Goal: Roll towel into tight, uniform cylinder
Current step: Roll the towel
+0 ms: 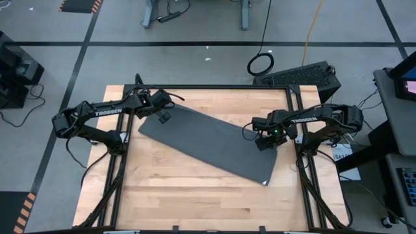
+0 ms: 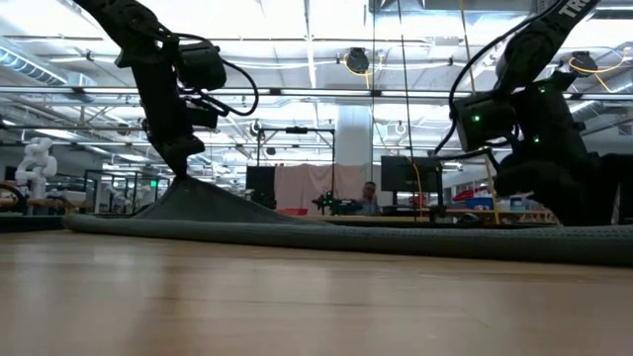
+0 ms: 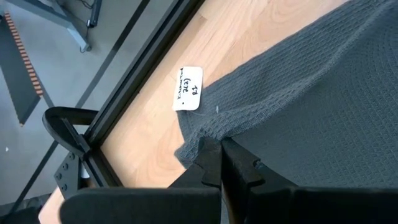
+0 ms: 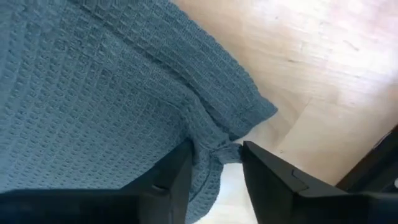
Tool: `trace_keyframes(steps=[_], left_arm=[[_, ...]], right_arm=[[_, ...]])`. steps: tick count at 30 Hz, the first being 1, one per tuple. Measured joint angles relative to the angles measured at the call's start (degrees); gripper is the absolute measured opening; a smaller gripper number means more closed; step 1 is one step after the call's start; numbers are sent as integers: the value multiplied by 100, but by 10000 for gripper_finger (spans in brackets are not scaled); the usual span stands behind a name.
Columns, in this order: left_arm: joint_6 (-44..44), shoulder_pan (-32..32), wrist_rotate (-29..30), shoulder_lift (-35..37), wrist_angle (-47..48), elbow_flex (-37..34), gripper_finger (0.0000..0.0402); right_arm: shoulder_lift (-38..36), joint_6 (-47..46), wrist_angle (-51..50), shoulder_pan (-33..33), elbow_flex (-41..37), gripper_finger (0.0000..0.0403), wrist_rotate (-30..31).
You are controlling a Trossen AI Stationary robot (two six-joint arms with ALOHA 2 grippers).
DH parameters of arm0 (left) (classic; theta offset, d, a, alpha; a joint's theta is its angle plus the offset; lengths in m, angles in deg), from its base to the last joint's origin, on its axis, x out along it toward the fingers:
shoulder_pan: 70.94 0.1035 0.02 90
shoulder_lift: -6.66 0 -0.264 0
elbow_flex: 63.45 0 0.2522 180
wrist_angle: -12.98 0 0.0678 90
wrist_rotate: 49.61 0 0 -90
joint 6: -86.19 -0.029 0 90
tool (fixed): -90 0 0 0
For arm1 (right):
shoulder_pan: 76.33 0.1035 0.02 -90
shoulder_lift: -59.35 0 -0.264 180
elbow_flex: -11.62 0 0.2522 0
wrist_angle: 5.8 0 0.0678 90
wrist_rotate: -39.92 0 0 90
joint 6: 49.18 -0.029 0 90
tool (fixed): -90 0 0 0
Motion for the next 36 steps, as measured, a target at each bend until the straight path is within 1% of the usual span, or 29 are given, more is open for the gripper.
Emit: trace_keyframes(steps=[9, 12, 15, 21, 24, 27, 32, 36], left_arm=[[0, 0, 0, 0, 0, 0, 0], [0, 0, 1, 0, 0, 0, 0], [1, 0, 1, 0, -1, 0, 0], [28, 0, 2, 0, -1, 0, 0], [28, 0, 2, 0, 0, 0, 0], [28, 0, 2, 0, -2, 0, 0], [28, 0, 0, 0, -2, 0, 0], [28, 0, 2, 0, -4, 0, 0]], right_arm=[[-400, -223, -146, 0, -4, 19, 2], [-586, -430, -145, 0, -4, 4, -22], [-699, -640, -189, 0, -4, 24, -29], [-772, -691, -413, 0, -4, 103, -27], [-781, -737, -550, 0, -4, 130, -22], [-781, -825, -714, 0, -4, 141, 110], [-762, -967, -643, -27, -4, 137, 439], [-726, -994, -519, -125, -140, 135, 440]])
